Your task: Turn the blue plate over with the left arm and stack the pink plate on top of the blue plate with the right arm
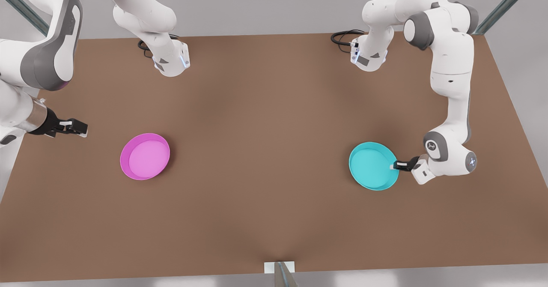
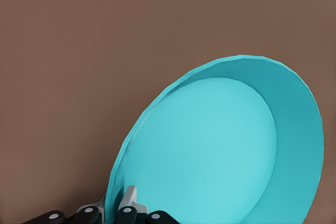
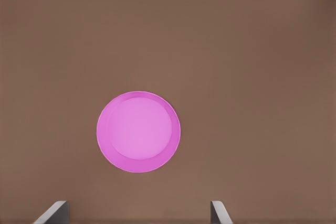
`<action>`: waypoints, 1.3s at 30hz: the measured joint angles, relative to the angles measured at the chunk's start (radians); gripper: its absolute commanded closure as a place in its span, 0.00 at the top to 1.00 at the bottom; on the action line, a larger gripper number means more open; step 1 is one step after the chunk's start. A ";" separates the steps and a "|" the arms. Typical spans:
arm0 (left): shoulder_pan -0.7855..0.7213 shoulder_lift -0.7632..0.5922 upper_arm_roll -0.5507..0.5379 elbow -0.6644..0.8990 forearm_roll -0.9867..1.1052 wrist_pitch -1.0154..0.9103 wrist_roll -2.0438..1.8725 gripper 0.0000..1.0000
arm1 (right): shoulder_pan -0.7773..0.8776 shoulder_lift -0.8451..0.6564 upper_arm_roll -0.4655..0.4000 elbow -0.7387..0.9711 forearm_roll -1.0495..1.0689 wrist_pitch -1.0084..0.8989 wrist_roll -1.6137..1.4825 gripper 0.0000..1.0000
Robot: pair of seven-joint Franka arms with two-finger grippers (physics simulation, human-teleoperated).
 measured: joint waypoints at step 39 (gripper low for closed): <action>-1.415 0.447 0.636 0.512 1.378 -0.339 -1.658 0.21 | 0.001 0.016 0.001 0.000 -0.010 -0.022 0.000 1.00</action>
